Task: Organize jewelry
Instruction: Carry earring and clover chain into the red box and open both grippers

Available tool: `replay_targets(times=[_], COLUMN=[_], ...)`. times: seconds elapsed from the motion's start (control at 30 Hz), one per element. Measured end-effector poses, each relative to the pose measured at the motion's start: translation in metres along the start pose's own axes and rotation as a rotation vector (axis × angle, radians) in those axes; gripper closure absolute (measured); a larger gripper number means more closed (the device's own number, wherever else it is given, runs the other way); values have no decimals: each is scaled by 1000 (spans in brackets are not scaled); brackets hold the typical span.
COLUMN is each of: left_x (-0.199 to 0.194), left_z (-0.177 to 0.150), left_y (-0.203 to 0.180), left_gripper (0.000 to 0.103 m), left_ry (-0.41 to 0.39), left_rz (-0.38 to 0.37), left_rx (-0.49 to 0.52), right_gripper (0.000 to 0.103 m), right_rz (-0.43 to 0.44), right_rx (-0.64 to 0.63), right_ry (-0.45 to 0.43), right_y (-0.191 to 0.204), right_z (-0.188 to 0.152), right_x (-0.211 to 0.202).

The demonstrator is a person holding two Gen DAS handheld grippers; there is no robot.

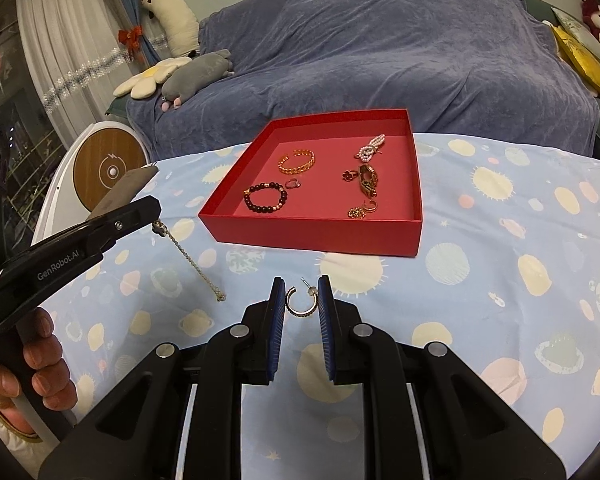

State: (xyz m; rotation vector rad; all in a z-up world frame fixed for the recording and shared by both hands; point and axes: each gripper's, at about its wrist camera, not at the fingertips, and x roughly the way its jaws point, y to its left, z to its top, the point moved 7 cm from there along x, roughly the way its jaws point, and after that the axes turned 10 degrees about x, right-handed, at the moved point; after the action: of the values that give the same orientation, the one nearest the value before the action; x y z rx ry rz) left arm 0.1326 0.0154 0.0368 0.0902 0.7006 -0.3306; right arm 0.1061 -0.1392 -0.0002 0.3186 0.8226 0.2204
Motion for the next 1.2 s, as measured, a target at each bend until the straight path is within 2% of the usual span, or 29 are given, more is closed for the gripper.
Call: replay_targets(times=[0.27,0.63,0.87,1.2], left_x=[-4,9,54,133], left_z=[26,120,148,145], left_y=[0,-6,-9,-9], left_gripper=[102,102,102,101], left_ry=[-26,-111,-90,-2], left_rz=[-9,-31,-42,-22], left_rx=[27,56,38,35], right_gripper=[87,87,87,87], right_rz=[33,50,36,-50], right_rx=[3,-1,28,60], right_ry=[20,-44,-28,43], right_y=[0,2,-10,-47], right_z=[22,118,153,159], right_x=[-1,12,50,121])
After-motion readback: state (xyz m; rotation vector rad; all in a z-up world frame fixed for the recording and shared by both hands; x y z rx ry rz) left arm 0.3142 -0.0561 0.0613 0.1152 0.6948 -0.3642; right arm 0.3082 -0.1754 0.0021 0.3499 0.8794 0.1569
